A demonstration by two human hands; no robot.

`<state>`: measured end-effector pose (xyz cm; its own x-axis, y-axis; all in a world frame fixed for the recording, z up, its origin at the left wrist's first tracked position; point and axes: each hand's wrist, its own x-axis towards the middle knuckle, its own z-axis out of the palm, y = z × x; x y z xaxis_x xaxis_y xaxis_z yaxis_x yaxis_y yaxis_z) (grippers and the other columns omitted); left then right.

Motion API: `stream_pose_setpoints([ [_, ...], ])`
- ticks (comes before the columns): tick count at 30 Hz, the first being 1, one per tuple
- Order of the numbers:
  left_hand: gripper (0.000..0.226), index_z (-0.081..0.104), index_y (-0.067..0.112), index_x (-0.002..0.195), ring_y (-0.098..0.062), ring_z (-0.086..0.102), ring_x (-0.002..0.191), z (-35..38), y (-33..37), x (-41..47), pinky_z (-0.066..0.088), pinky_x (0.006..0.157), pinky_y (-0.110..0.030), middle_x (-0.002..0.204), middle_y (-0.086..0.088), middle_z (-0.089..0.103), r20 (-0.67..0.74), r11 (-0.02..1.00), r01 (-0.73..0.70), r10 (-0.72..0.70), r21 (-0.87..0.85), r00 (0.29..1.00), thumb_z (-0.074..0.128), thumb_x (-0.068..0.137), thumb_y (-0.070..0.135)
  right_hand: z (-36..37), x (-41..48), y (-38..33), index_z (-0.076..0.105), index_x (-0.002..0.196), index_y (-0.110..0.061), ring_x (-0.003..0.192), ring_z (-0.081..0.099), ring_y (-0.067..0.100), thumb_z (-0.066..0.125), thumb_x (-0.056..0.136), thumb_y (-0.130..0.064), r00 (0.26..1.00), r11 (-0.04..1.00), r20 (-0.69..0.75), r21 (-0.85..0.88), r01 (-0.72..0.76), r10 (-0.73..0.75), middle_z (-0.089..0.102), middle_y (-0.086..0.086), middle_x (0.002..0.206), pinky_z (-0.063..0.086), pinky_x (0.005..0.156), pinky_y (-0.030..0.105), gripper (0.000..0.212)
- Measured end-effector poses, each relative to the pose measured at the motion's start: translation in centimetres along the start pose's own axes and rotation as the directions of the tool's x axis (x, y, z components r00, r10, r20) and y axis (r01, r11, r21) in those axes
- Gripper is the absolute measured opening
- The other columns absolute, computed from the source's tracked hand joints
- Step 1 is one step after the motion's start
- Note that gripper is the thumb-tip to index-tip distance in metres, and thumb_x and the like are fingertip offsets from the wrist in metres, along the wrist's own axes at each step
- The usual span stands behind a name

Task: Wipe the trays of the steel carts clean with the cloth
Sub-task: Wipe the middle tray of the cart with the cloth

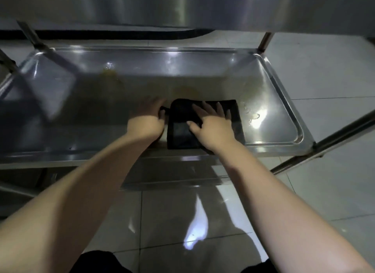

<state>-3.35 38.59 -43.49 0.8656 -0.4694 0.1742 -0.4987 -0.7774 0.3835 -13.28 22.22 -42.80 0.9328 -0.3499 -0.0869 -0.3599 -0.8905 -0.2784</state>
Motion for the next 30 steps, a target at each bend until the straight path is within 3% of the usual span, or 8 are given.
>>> stream_pose_setpoints([
  [2, 0.041, 0.046, 0.018, 0.14, -0.033, 0.034, 0.136, 0.5, -1.6, 0.7, 0.031, 0.106, -0.044, 0.148, -0.012, 0.042, 0.063, 0.993, -0.022, 0.015, 0.114, 0.998, 0.042, 0.1, 0.027, 1.2, 1.3, -0.8, 0.008, 0.15, -0.053, 0.147, -0.014, 0.04, 0.031, 0.087, -0.077, 0.995, 0.997, 0.076, -0.049, -0.06, 0.063, -0.002, -0.008, 0.164, -0.014, 0.11, 0.066, 0.071],
  [4, 0.048, 0.032, 0.025, 0.15, -0.027, 0.012, 0.148, 1.1, -2.1, 0.9, 0.012, 0.117, -0.045, 0.16, -0.003, 0.025, 0.127, 0.991, -0.018, 0.001, 0.135, 0.992, 0.036, 0.103, 0.034, 2.0, 2.2, -0.9, -0.003, 0.145, -0.061, 0.145, -0.021, 0.043, 0.021, 0.079, -0.086, 0.994, 0.99, 0.083, -0.126, -0.064, 0.075, -0.014, -0.012, 0.163, -0.019, 0.102, 0.073, 0.074],
  [8, 0.056, 0.013, 0.032, 0.155, -0.019, -0.007, 0.15, 2.2, -2.5, 0.9, -0.008, 0.119, -0.044, 0.164, 0.007, 0.006, 0.109, 0.981, -0.073, 0.053, 0.182, 0.993, 0.03, 0.102, 0.038, 3.2, 2.9, -0.3, -0.006, 0.141, -0.065, 0.144, -0.022, 0.042, 0.014, 0.071, -0.09, 0.996, 0.984, 0.025, -0.158, -0.08, 0.085, -0.014, -0.012, 0.162, -0.02, 0.098, 0.075, 0.077],
  [18, 0.059, 0.006, 0.024, 0.156, -0.015, -0.013, 0.149, 2.4, -2.7, 1.0, -0.009, 0.119, -0.046, 0.164, 0.005, -0.001, 0.111, 0.974, -0.035, 0.011, 0.223, 0.994, 0.027, 0.103, 0.038, 1.9, 9.7, -0.5, -0.006, 0.146, -0.058, 0.145, -0.017, 0.046, 0.012, 0.079, -0.088, 0.997, 0.982, 0.02, -0.174, -0.07, 0.075, -0.012, -0.009, 0.163, -0.014, 0.102, 0.077, 0.075],
  [25, 0.059, 0.004, 0.023, 0.156, -0.016, -0.014, 0.149, 2.0, -2.7, 0.8, -0.013, 0.117, -0.048, 0.164, 0.005, -0.004, 0.135, 0.973, -0.029, -0.002, 0.23, 0.991, 0.024, 0.104, 0.039, 2.4, 4.4, -1.0, -0.01, 0.141, -0.064, 0.144, -0.024, 0.042, 0.014, 0.078, -0.088, 0.995, 0.986, 0.1, -0.167, -0.004, 0.021, -0.021, -0.015, 0.16, -0.017, 0.102, 0.075, 0.072],
  [30, 0.058, 0.008, 0.027, 0.156, -0.019, -0.013, 0.15, 1.9, -2.5, 0.1, -0.01, 0.118, -0.047, 0.164, 0.006, 0.0, 0.087, 0.971, -0.04, 0.02, 0.235, 0.996, 0.029, 0.103, 0.036, 3.0, 0.2, -0.8, -0.007, 0.141, -0.066, 0.144, -0.023, 0.043, 0.011, 0.075, -0.089, 0.997, 0.986, 0.076, -0.163, 0.016, -0.003, -0.017, -0.015, 0.161, -0.024, 0.1, 0.07, 0.072],
])
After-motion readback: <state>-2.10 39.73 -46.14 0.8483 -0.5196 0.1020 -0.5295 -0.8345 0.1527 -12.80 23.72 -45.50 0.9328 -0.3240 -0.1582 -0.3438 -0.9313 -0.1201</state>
